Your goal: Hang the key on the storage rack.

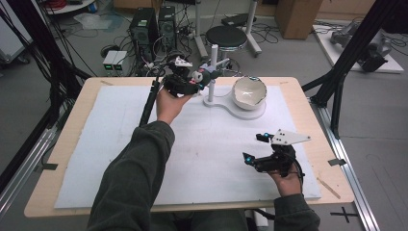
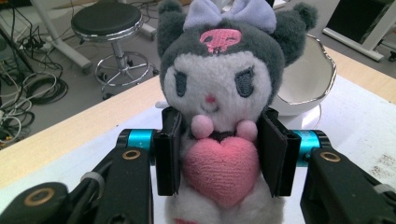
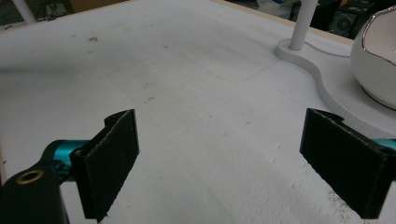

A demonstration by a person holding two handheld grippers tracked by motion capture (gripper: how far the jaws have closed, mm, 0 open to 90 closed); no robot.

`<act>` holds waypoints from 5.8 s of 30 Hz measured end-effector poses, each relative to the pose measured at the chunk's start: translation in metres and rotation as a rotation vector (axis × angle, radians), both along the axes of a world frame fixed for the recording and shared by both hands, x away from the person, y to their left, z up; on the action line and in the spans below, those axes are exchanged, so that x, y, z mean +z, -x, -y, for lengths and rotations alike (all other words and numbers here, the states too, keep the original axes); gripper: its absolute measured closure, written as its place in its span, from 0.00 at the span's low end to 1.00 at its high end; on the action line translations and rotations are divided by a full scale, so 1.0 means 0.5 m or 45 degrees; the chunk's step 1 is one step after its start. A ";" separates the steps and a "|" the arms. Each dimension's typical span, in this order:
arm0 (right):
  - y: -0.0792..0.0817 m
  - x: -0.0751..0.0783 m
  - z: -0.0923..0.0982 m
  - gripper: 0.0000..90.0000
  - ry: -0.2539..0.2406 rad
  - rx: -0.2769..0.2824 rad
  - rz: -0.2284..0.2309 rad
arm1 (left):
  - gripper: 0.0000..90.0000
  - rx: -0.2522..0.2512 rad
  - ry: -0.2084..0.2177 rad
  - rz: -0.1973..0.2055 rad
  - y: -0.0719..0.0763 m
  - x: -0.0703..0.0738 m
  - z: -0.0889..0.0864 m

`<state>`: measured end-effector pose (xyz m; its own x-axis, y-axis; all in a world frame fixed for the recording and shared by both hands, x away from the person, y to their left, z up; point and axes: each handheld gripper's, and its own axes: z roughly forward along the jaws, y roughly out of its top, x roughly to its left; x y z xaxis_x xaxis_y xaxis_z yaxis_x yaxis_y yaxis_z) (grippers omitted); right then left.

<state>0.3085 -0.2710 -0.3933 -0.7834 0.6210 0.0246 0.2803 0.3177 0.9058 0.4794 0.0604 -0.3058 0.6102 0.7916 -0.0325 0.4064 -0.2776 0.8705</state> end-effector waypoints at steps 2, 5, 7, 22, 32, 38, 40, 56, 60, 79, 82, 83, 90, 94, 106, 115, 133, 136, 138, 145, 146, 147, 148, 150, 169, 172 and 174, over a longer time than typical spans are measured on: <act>0.001 0.000 -0.001 0.12 -0.001 0.000 -0.010 | 0.61 0.007 0.002 -0.016 -0.002 -0.002 -0.001; 0.000 0.000 -0.001 0.12 0.005 0.008 -0.002 | 0.61 0.007 -0.017 -0.029 -0.005 -0.007 0.000; 0.000 0.000 -0.001 0.12 0.002 0.007 -0.007 | 0.61 0.012 -0.029 -0.037 -0.005 -0.010 0.000; 0.000 -0.002 0.001 0.12 0.006 0.006 -0.001 | 0.61 -0.022 -0.108 -0.092 0.000 -0.054 -0.021; 0.001 -0.001 0.002 0.12 0.004 0.005 -0.004 | 0.59 -0.047 -0.189 -0.118 0.005 -0.083 -0.009; 0.000 -0.002 0.002 0.12 0.006 0.005 0.001 | 0.51 -0.061 -0.173 -0.139 0.004 -0.086 -0.010; 0.001 -0.002 0.002 0.12 0.005 0.004 -0.011 | 0.41 -0.064 -0.169 -0.145 0.004 -0.086 -0.011; 0.002 -0.004 0.001 0.12 0.022 0.003 -0.017 | 0.34 -0.114 -0.113 -0.079 0.055 -0.065 -0.045; 0.002 -0.004 0.001 0.12 0.023 0.001 -0.013 | 0.34 -0.133 -0.091 -0.058 0.074 -0.057 -0.058; 0.001 -0.011 -0.008 0.12 0.068 0.005 -0.023 | 0.34 -0.162 -0.035 0.013 0.163 -0.060 -0.127; 0.000 -0.013 -0.007 0.12 0.060 0.003 -0.031 | 0.34 -0.170 -0.022 0.023 0.175 -0.060 -0.136; 0.001 -0.013 -0.006 0.12 0.055 -0.002 -0.040 | 0.34 -0.173 -0.024 0.025 0.179 -0.061 -0.137; 0.003 -0.012 -0.005 0.12 0.047 -0.009 -0.036 | 0.34 -0.181 -0.032 0.047 0.203 -0.061 -0.155; 0.003 -0.012 -0.003 0.12 0.043 -0.016 -0.039 | 0.34 -0.177 -0.019 0.062 0.214 -0.057 -0.166; 0.003 -0.012 -0.002 0.12 0.044 -0.024 -0.036 | 0.34 -0.150 0.008 0.083 0.239 -0.053 -0.201; 0.003 -0.012 -0.004 0.12 0.046 -0.027 -0.035 | 0.33 -0.152 0.017 0.094 0.257 -0.056 -0.216; 0.002 -0.012 -0.006 0.12 0.055 -0.030 -0.042 | 0.33 -0.130 0.043 0.082 0.282 -0.073 -0.243; 0.003 -0.012 -0.006 0.12 0.054 -0.029 -0.043 | 0.33 -0.129 0.054 0.082 0.286 -0.075 -0.246; 0.002 -0.012 -0.006 0.12 0.055 -0.031 -0.042 | 0.33 -0.126 0.054 0.082 0.287 -0.075 -0.247; 0.001 -0.012 -0.006 0.12 0.056 -0.030 -0.039 | 0.33 -0.124 0.059 0.083 0.295 -0.080 -0.250; 0.001 -0.012 -0.006 0.12 0.055 -0.029 -0.038 | 0.33 -0.128 0.056 0.080 0.296 -0.081 -0.251; 0.001 -0.012 -0.006 0.12 0.056 -0.029 -0.042 | 0.33 -0.122 0.061 0.081 0.297 -0.083 -0.251; 0.001 -0.013 -0.007 0.12 0.056 -0.030 -0.039 | 0.33 -0.127 0.056 0.081 0.297 -0.083 -0.253; 0.001 -0.012 -0.007 0.12 0.055 -0.029 -0.039 | 0.33 -0.121 0.061 0.079 0.299 -0.085 -0.254; 0.001 -0.013 -0.009 0.12 0.062 -0.027 -0.048 | 0.33 -0.116 0.075 0.073 0.307 -0.095 -0.264; 0.001 -0.013 -0.010 0.12 0.062 -0.026 -0.047 | 0.33 -0.117 0.083 0.076 0.308 -0.095 -0.264; 0.001 -0.013 -0.010 0.12 0.063 -0.029 -0.053 | 0.33 -0.118 0.081 0.074 0.307 -0.095 -0.264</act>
<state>0.3078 -0.2661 -0.4001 -0.7682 0.6397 0.0256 0.3250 0.3553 0.8764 0.3257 0.1924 -0.3532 0.6831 0.7291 -0.0432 0.3300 -0.2554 0.9088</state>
